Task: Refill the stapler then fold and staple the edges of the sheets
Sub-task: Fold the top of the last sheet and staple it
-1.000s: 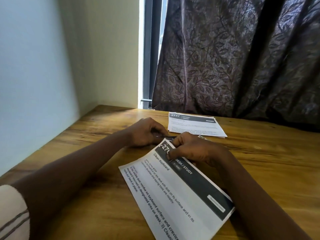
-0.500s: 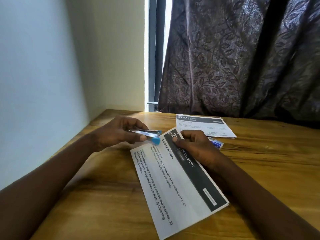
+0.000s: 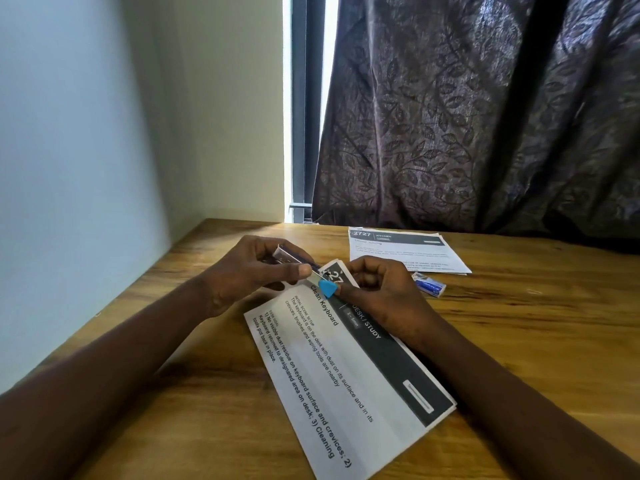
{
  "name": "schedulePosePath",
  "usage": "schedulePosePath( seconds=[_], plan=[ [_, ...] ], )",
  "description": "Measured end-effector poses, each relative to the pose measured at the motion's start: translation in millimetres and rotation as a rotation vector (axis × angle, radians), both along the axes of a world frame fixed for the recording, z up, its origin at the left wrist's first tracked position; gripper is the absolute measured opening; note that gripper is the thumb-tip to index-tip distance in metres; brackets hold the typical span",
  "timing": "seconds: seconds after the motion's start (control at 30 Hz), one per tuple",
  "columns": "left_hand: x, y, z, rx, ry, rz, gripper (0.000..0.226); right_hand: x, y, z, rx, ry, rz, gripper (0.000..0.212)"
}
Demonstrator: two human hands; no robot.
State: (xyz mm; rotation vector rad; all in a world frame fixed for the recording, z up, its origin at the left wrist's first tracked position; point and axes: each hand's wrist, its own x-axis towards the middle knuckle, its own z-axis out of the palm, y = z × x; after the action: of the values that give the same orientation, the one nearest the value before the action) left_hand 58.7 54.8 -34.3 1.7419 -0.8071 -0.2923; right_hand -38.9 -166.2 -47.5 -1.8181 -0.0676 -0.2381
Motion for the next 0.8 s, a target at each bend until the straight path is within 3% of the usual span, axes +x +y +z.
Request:
schedulePosePath(
  seconds=[0.13, 0.5, 0.7, 0.8],
  plan=[
    [0.5, 0.2, -1.9, 0.03, 0.026, 0.025, 0.04, 2.3, -0.7, -1.4, 0.015, -0.015, -0.037, 0.011],
    [-0.9, -0.5, 0.2, 0.064, 0.05, 0.018, 0.078, 0.5, -2.2, -1.1, 0.199, 0.036, -0.022, 0.013],
    [-4.5, -2.1, 1.8, 0.075, 0.068, 0.016, 0.053, 1.7, -2.7, -1.5, 0.212, 0.027, -0.038, 0.016],
    [-7.3, -2.9, 2.6, 0.073, 0.068, 0.019, 0.053, 2.3, -2.6, -2.2, 0.225, 0.026, -0.037, 0.016]
  ],
)
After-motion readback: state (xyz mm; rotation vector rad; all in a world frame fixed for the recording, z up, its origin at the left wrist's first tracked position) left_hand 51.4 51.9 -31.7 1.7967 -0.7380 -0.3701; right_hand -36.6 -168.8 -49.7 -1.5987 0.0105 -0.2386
